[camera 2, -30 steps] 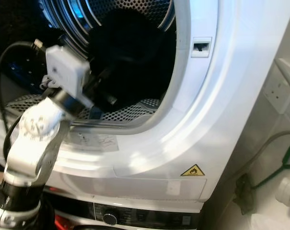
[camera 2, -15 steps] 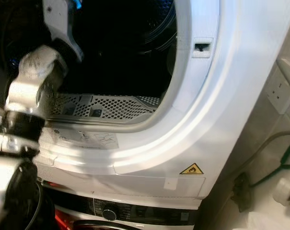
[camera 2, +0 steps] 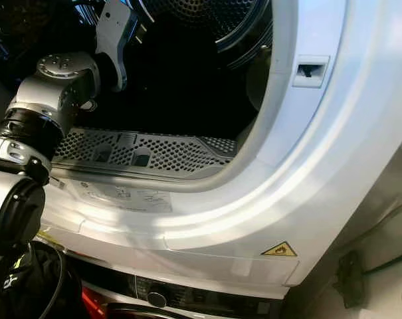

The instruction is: Clothes washing

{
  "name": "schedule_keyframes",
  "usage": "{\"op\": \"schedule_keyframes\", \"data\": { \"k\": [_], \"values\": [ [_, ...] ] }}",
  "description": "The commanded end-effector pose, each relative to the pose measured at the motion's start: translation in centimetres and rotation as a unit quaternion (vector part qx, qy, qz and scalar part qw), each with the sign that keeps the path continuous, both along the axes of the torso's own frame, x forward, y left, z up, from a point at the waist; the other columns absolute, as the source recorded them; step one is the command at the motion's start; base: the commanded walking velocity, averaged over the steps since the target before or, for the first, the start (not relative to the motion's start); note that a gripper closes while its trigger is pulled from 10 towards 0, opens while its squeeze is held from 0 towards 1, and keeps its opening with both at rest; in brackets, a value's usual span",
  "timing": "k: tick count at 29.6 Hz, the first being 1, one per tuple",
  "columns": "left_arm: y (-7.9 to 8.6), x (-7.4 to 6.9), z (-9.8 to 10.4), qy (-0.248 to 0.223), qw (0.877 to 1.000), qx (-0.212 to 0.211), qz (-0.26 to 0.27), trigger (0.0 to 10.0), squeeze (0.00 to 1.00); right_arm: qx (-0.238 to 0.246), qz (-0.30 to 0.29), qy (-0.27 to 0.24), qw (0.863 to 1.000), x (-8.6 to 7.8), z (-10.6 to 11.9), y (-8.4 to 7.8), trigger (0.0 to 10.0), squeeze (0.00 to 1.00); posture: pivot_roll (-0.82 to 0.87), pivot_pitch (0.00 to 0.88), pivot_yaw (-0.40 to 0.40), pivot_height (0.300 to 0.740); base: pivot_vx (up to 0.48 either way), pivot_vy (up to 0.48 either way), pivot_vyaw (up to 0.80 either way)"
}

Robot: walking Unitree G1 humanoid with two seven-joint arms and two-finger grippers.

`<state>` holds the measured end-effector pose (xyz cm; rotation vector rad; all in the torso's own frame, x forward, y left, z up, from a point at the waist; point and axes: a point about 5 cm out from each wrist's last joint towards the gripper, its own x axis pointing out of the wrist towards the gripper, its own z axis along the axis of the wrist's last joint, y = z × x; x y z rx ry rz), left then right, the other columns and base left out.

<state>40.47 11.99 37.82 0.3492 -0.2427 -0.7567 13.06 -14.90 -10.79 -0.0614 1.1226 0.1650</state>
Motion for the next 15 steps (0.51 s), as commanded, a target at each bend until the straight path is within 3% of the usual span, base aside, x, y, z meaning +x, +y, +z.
{"op": "schedule_keyframes", "data": {
  "k": [1, 15],
  "values": [
    [0.62, -0.32, 0.87, -0.005, 0.999, 0.027, -0.018, 10.0, 1.0, 0.003, -0.002, 0.005, 1.0, -0.34, -0.12, 0.26, 10.0, 0.0, 0.14, 0.0, 0.082, 0.74, 0.0, 0.0, 0.0],
    [1.34, -0.74, 0.24, 0.017, 0.997, 0.048, -0.065, 10.0, 1.0, 0.004, 0.003, 0.007, 1.0, -0.43, -0.15, 0.34, 10.0, 0.0, 0.15, 0.0, 0.08, 0.74, 0.0, 0.0, 0.0]
  ]
}}
